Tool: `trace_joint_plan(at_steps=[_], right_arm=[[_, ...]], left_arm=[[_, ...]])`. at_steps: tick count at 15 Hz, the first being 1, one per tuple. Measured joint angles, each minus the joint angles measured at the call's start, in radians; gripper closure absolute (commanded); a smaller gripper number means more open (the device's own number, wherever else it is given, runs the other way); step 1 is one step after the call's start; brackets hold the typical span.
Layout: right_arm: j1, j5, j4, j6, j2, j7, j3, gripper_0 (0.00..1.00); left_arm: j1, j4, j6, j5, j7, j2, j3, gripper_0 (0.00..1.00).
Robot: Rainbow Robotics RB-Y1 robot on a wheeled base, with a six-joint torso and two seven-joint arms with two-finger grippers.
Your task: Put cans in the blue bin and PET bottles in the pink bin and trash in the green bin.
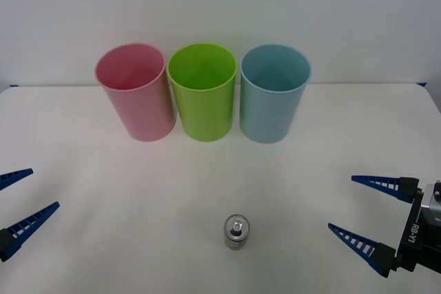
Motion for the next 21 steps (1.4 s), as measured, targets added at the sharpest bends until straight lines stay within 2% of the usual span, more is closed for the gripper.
trace_joint_plan(at_steps=[10,14,21], right_arm=[[0.011,-0.024,0.007,-0.039,0.015,0.021,-0.004,0.0],[0.022,-0.021,0.066,-0.087,0.015,0.062,0.008,0.0],[0.023,-0.024,0.163,-0.074,0.015,0.132,0.109,0.0]], left_arm=[[0.0,0.0,0.0,0.0,0.0,0.0,0.0,0.0],[0.0,0.0,0.0,0.0,0.0,0.0,0.0,0.0],[0.0,0.0,0.0,0.0,0.0,0.0,0.0,0.0]])
